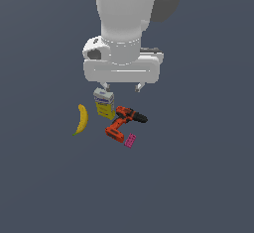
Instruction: Pick up a designated object from a clutter of objects.
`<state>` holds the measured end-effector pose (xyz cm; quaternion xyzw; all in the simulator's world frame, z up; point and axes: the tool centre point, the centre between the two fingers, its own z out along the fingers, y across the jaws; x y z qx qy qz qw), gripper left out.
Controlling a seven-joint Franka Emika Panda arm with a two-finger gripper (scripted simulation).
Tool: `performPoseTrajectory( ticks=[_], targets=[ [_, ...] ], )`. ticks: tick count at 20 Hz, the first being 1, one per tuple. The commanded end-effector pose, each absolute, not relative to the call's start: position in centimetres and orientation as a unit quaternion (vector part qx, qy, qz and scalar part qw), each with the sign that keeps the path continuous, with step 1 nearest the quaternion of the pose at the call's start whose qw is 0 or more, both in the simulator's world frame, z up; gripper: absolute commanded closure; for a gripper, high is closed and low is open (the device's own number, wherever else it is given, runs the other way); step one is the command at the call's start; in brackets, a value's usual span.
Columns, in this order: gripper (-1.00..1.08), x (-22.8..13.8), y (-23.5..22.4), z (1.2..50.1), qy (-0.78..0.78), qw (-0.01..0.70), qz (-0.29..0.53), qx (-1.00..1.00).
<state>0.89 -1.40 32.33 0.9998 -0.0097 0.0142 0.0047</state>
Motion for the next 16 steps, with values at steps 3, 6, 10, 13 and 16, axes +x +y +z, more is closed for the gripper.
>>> performPoseTrajectory(
  ticks=[3, 6, 10, 13, 16],
  targets=[
    [-0.92, 0.9, -1.2, 32.4, -0.009, 0.004, 0.014, 1.0],
    [-0.92, 0.7, -0.1, 32.5, -0.005, -0.001, 0.014, 1.0],
    [-0.92, 0.5, 1.4, 32.9, -0.001, -0.007, 0.013, 1.0],
    [-0.92, 0.5, 1.4, 32.9, -0.001, -0.007, 0.013, 1.0],
    [-0.92, 0.6, 0.9, 32.4, 0.0, -0.007, 0.013, 1.0]
  ],
)
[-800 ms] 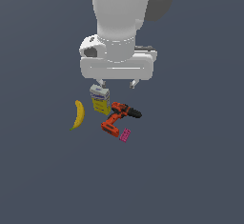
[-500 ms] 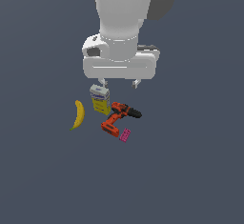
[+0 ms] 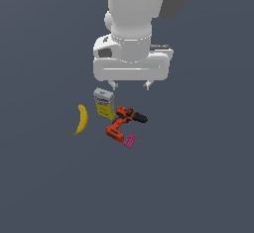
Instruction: Pick up a designated object from a clutter of objects.
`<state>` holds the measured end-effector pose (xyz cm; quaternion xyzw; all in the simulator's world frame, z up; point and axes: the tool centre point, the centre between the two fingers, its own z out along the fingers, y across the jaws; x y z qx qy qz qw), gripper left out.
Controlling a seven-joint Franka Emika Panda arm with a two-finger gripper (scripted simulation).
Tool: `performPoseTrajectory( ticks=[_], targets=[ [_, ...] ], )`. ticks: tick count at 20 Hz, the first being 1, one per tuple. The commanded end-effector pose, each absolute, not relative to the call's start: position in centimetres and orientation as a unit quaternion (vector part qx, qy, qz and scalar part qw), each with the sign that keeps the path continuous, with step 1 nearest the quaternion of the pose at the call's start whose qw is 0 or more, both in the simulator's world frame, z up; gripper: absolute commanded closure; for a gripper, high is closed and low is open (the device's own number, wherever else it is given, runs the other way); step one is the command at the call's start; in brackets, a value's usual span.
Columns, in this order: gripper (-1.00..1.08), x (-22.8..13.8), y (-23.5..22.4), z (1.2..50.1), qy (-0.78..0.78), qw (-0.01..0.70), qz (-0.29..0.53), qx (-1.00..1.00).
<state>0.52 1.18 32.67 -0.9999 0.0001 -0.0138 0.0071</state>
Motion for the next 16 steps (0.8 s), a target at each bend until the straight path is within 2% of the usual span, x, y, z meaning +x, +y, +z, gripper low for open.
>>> performPoseTrajectory(
  ticks=[1, 9, 16],
  targets=[
    [-0.92, 0.6, 0.7, 32.2, 0.0, 0.008, -0.013, -1.0],
    [-0.92, 1.0, -3.1, 28.2, -0.006, 0.013, -0.012, -1.0],
    [-0.92, 0.5, -9.4, 21.9, -0.013, 0.017, -0.011, -1.0]
  ],
)
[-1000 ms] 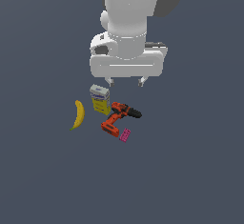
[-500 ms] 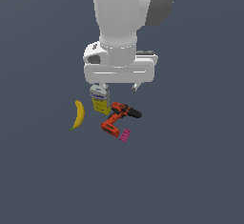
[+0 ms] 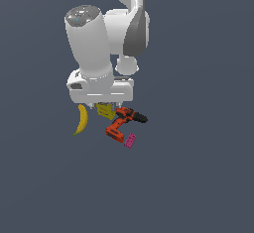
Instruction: Pick up a designated object from a clutter of objects.
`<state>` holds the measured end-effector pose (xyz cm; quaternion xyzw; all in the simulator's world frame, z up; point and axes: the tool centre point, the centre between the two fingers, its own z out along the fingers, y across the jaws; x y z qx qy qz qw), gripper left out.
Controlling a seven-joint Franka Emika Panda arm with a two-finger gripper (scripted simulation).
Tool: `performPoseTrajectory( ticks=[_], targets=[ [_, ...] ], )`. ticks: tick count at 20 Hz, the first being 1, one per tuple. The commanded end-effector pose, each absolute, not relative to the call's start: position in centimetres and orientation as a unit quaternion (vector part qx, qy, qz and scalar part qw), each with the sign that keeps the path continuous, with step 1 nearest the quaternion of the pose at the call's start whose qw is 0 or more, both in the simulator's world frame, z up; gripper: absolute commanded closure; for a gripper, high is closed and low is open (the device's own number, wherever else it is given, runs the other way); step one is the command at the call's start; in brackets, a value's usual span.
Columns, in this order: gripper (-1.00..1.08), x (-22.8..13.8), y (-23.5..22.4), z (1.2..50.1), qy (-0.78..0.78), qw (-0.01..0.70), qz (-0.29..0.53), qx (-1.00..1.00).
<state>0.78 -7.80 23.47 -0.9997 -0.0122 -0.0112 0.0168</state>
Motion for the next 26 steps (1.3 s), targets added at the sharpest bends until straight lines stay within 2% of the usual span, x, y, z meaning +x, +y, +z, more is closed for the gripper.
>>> performPoseTrajectory(
  ticks=[1, 13, 20, 26],
  targets=[
    [-0.92, 0.2, -10.4, 20.9, -0.015, 0.017, -0.011, -1.0],
    [-0.92, -5.2, -21.2, 10.3, -0.025, 0.007, -0.005, -1.0],
    [-0.92, -7.6, -24.1, 7.5, -0.028, 0.001, -0.001, -1.0],
    [-0.92, -8.1, -24.5, 7.0, -0.028, 0.001, 0.0, -1.0]
  ],
)
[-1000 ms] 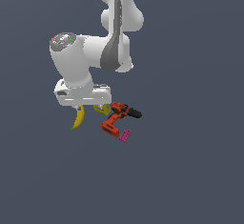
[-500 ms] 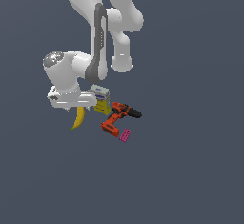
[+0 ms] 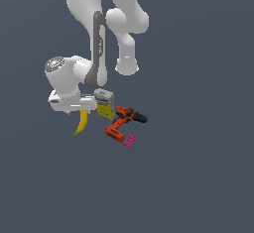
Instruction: Pick up a designated object from a clutter of objects.
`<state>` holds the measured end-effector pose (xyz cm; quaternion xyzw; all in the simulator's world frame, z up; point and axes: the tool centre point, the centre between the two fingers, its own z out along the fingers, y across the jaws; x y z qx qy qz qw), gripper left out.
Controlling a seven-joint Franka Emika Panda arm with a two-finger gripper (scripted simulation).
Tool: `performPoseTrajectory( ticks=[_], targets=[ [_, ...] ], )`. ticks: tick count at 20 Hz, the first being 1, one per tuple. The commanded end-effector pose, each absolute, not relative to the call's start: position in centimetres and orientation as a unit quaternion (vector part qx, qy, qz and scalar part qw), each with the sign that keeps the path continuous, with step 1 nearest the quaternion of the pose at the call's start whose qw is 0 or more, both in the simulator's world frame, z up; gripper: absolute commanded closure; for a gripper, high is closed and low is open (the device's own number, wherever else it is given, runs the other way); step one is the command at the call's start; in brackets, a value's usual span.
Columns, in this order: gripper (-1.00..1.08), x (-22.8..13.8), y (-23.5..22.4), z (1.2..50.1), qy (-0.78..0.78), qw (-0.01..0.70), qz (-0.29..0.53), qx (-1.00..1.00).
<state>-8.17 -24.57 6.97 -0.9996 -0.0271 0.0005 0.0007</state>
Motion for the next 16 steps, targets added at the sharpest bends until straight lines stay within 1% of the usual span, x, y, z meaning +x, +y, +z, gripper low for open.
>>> performPoseTrajectory(
  ticks=[1, 5, 16],
  targets=[
    [-0.92, -8.1, -24.5, 7.0, -0.028, 0.001, 0.0, -1.0],
    [-0.92, -8.2, -24.5, 6.2, -0.028, 0.001, 0.0, -1.0],
    [-0.92, -8.3, -24.6, 2.1, -0.028, 0.0, 0.0, -1.0]
  ],
)
